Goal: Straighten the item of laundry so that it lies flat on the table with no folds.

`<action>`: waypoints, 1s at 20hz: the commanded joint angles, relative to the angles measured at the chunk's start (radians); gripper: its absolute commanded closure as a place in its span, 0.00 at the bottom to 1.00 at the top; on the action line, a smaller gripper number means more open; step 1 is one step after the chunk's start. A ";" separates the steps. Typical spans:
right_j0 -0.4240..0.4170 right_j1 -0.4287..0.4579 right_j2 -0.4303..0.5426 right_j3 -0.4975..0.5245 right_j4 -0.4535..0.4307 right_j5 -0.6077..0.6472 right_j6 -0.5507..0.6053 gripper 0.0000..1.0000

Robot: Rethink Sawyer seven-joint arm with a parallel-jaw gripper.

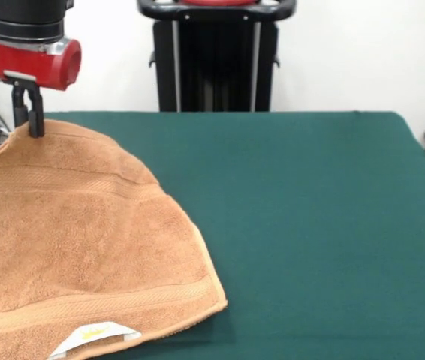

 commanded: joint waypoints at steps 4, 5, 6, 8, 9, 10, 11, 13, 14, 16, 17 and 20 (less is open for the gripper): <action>-0.018 0.058 0.163 0.138 -0.063 -0.032 -0.125 1.00; -0.020 0.066 0.165 0.139 -0.061 -0.042 -0.114 1.00; -0.023 0.073 0.166 0.143 -0.061 -0.058 -0.105 1.00; -0.029 0.091 0.172 0.143 -0.065 -0.084 -0.097 1.00; -0.033 0.097 0.175 0.146 -0.069 -0.094 -0.096 1.00; -0.037 0.100 0.176 0.148 -0.072 -0.099 -0.096 1.00; -0.036 0.105 0.173 0.146 -0.078 -0.097 -0.096 1.00; -0.036 0.114 0.166 0.140 -0.087 -0.092 -0.097 1.00; -0.037 0.119 0.165 0.138 -0.090 -0.093 -0.097 1.00; -0.047 0.126 0.170 0.139 -0.095 -0.100 -0.102 1.00; -0.051 0.130 0.171 0.139 -0.099 -0.102 -0.106 1.00; -0.059 0.132 0.174 0.131 -0.120 -0.102 -0.115 1.00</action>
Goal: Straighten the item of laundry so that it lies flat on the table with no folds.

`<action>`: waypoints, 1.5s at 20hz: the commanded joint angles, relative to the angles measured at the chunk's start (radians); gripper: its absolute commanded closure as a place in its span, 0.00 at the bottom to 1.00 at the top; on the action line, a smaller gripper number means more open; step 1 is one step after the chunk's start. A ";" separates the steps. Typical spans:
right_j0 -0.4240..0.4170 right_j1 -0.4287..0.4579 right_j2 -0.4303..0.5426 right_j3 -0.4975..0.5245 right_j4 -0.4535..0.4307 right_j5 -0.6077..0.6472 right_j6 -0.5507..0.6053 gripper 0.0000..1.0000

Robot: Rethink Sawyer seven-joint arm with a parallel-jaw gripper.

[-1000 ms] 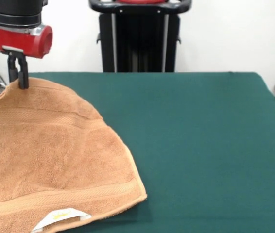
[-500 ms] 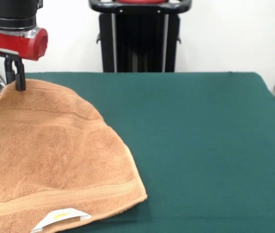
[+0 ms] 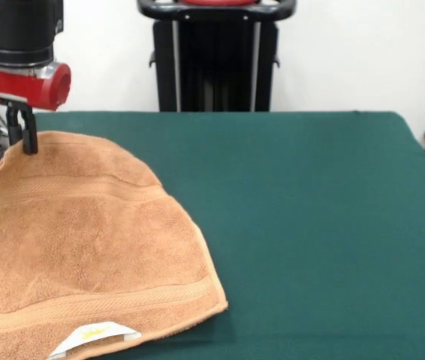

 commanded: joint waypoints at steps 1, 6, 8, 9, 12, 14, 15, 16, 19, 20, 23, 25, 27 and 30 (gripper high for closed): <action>-0.004 0.083 0.145 0.112 -0.086 -0.045 -0.117 1.00; -0.019 0.068 0.154 0.104 -0.108 -0.030 -0.124 1.00; -0.029 0.068 0.162 0.104 -0.109 -0.028 -0.127 1.00; -0.032 0.068 0.165 0.103 -0.110 -0.025 -0.130 1.00; -0.041 0.068 0.170 0.103 -0.112 -0.023 -0.133 1.00; -0.048 0.066 0.175 0.104 -0.114 -0.020 -0.135 1.00; -0.051 0.066 0.177 0.106 -0.116 -0.020 -0.133 1.00; -0.054 0.064 0.179 0.108 -0.117 -0.023 -0.131 1.00; -0.061 0.061 0.181 0.116 -0.120 -0.037 -0.122 1.00; -0.065 0.060 0.183 0.119 -0.122 -0.042 -0.122 1.00; -0.070 0.062 0.183 0.122 -0.131 -0.057 -0.119 1.00; -0.076 0.063 0.186 0.126 -0.135 -0.069 -0.121 1.00; -0.081 0.063 0.188 0.130 -0.139 -0.081 -0.120 1.00; -0.090 0.063 0.194 0.134 -0.143 -0.090 -0.114 1.00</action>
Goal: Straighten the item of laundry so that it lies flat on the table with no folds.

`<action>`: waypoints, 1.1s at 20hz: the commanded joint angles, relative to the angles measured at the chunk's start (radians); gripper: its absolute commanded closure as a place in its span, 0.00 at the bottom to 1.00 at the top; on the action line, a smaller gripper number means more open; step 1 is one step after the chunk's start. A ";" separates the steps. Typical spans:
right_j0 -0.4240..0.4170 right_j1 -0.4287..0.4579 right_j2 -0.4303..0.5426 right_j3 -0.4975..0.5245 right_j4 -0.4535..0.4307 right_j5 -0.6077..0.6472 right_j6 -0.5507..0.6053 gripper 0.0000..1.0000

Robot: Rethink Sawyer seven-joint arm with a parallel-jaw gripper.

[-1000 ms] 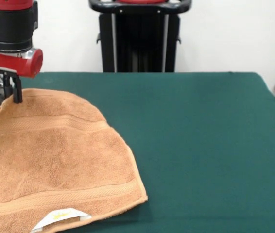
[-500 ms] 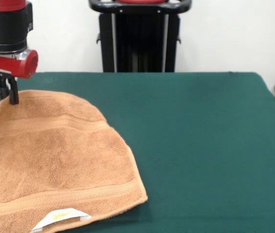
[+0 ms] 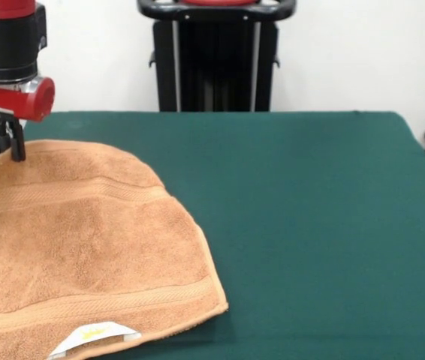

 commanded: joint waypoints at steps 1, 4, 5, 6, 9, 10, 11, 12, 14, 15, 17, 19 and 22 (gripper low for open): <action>-0.008 0.036 0.149 0.119 -0.070 -0.073 -0.112 1.00; -0.023 0.039 0.159 0.126 -0.078 -0.082 -0.109 1.00; -0.028 0.039 0.165 0.129 -0.079 -0.086 -0.107 1.00; -0.034 0.038 0.170 0.134 -0.081 -0.088 -0.108 1.00; -0.045 0.029 0.177 0.148 -0.093 -0.097 -0.106 1.00; -0.045 0.023 0.176 0.152 -0.101 -0.100 -0.105 1.00; -0.045 0.018 0.173 0.153 -0.110 -0.099 -0.105 1.00; -0.046 0.014 0.173 0.153 -0.115 -0.097 -0.104 1.00; -0.053 0.012 0.177 0.149 -0.123 -0.087 -0.109 1.00; -0.057 0.014 0.181 0.143 -0.125 -0.080 -0.116 1.00; -0.065 0.016 0.187 0.130 -0.127 -0.066 -0.128 1.00; -0.073 0.017 0.194 0.119 -0.129 -0.050 -0.144 1.00; -0.083 0.021 0.201 0.107 -0.132 -0.038 -0.159 1.00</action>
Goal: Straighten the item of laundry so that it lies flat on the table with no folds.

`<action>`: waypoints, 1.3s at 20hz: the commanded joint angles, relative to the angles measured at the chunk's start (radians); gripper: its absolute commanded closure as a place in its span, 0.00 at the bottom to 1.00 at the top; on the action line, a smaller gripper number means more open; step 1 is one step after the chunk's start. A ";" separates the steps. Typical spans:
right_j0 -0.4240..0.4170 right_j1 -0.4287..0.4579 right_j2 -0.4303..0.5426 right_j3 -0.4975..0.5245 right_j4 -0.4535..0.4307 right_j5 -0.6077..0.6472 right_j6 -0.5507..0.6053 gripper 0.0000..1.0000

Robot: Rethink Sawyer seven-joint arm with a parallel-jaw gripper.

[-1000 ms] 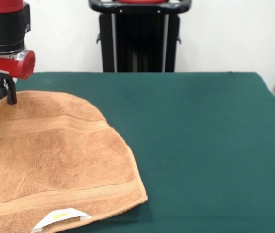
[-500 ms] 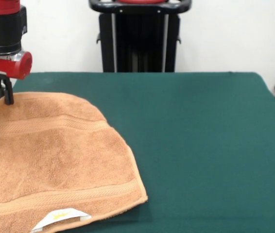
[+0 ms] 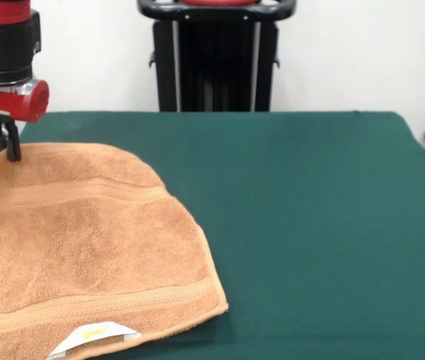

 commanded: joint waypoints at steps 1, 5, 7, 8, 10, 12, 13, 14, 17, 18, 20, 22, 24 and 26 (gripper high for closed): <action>-0.006 0.024 0.149 0.058 -0.066 0.007 -0.162 1.00; -0.015 0.030 0.157 0.046 -0.072 0.022 -0.173 1.00; -0.018 0.030 0.160 0.043 -0.075 0.028 -0.177 1.00; -0.022 0.027 0.161 0.049 -0.078 0.026 -0.177 1.00; -0.025 0.026 0.165 0.053 -0.085 0.025 -0.174 1.00; -0.026 0.024 0.168 0.055 -0.088 0.026 -0.169 1.00; -0.027 0.025 0.170 0.055 -0.089 0.028 -0.166 1.00; -0.029 0.024 0.171 0.056 -0.090 0.028 -0.165 1.00; -0.033 0.023 0.176 0.057 -0.093 0.032 -0.165 1.00; -0.035 0.023 0.177 0.058 -0.095 0.032 -0.164 1.00; -0.038 0.022 0.180 0.059 -0.098 0.032 -0.162 1.00; -0.040 0.021 0.183 0.061 -0.101 0.035 -0.160 1.00; -0.042 0.020 0.185 0.062 -0.105 0.037 -0.157 1.00; -0.043 0.021 0.187 0.062 -0.108 0.036 -0.155 1.00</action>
